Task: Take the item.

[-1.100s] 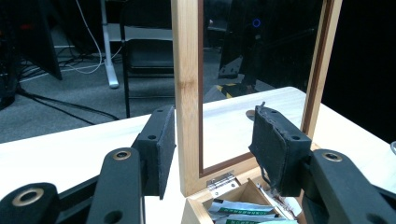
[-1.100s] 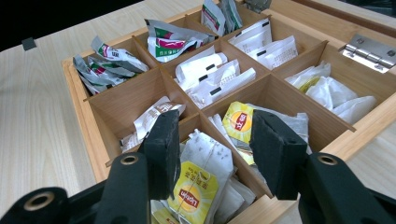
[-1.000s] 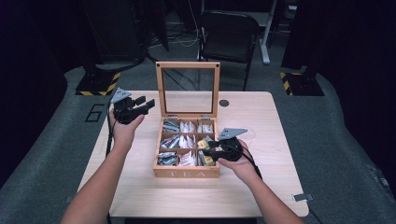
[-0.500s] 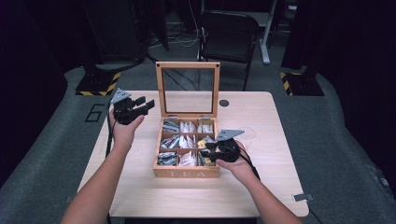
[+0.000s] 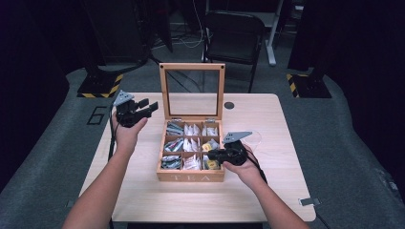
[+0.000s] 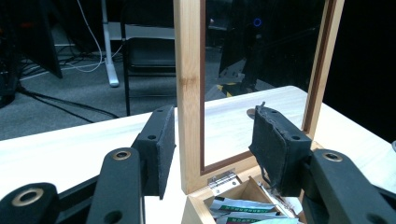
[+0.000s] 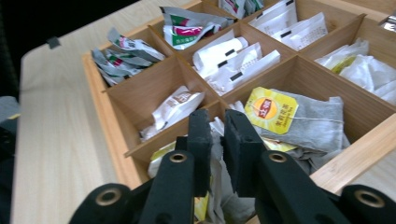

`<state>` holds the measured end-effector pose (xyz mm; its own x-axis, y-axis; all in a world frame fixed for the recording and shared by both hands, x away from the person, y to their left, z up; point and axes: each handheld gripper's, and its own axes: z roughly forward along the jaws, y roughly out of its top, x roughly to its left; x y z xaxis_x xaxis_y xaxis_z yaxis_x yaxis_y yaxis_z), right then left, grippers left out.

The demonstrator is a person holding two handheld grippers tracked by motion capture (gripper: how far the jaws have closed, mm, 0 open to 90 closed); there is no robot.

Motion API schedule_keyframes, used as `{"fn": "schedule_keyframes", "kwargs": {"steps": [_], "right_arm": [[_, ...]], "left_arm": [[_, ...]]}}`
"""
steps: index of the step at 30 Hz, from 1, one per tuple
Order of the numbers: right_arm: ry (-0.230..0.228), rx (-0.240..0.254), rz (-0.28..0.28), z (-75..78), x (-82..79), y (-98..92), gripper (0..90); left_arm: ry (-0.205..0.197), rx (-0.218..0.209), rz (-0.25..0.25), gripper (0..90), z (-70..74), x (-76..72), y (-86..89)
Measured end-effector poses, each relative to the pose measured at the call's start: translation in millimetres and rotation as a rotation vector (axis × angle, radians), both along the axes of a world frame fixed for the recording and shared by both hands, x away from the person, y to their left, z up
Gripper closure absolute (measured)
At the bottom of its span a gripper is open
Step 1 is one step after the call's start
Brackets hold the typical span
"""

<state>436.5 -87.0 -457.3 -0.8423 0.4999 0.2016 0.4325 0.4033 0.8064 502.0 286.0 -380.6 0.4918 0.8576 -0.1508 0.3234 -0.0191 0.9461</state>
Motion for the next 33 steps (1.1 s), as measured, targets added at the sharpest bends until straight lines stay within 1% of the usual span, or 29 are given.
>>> {"fn": "schedule_keyframes", "kwargs": {"steps": [3, 4, 6, 11, 17, 21, 22, 28, 33], "right_arm": [[0.004, 0.012, -0.002, 2.4, -0.7, -1.7, 87.9], [0.006, 0.013, 0.009, 2.8, -0.3, -2.7, 89.3], [0.015, 0.014, 0.014, 4.1, -0.9, -3.3, 89.9], [-0.010, -0.011, 0.028, 7.9, -4.9, -3.5, 90.0], [-0.040, -0.036, 0.024, 13.6, -7.0, -8.1, 90.0], [-0.040, -0.048, 0.004, 13.4, -6.8, -14.5, 90.0], [-0.034, -0.045, -0.003, 13.2, -6.5, -16.6, 90.0], [-0.044, -0.037, -0.005, 17.2, -6.0, -22.2, 90.0], [-0.026, 0.020, -0.009, 20.8, -6.8, -20.8, 90.0]], "left_arm": [[-0.001, 0.001, 0.002, 49.3, -0.3, 0.3, 0.4], [-0.001, 0.002, 0.002, 49.3, -0.3, 0.3, 0.4], [-0.003, 0.001, 0.002, 49.3, -0.2, 0.2, 0.4], [-0.004, -0.002, 0.003, 49.3, 0.0, 0.0, -0.1], [-0.001, -0.003, 0.001, 49.3, 0.5, -0.7, -0.2], [0.000, -0.002, 0.004, 49.2, 0.9, -1.0, 1.3], [-0.001, -0.003, 0.005, 49.3, 0.9, -1.0, 1.6], [0.000, -0.003, 0.005, 49.2, 0.9, -1.0, 1.8], [0.000, -0.001, 0.006, 49.3, 0.9, -0.7, 1.6]]}}
